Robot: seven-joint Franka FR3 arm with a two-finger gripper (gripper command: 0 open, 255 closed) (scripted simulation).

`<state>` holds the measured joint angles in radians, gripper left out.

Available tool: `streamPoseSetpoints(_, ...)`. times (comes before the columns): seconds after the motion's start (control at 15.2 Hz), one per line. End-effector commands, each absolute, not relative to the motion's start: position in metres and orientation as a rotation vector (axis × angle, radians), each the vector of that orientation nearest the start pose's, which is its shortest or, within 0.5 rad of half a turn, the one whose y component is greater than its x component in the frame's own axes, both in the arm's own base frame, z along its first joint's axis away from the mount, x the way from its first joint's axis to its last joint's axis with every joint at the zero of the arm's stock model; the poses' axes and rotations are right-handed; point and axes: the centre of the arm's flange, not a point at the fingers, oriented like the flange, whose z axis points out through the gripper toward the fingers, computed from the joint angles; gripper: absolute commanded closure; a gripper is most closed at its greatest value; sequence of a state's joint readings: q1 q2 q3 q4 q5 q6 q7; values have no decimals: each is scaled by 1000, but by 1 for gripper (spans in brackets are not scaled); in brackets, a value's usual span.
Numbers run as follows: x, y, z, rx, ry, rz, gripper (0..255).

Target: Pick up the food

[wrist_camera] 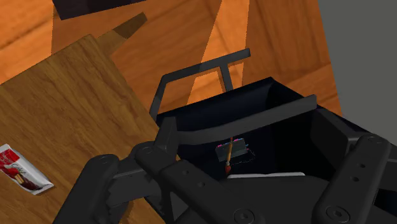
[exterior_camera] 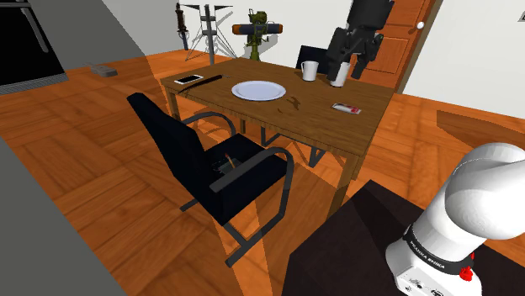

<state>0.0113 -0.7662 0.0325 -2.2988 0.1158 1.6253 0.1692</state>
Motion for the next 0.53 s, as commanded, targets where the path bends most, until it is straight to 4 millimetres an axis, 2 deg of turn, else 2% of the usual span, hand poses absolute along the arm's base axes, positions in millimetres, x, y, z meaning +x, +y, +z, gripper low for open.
streamPoseSetpoints(0.0, 318, 29, 617, -3030, 204, -125, 0)
streamPoseSetpoints(0.46, 343, -47, 573, -3054, 115, -103, 0)
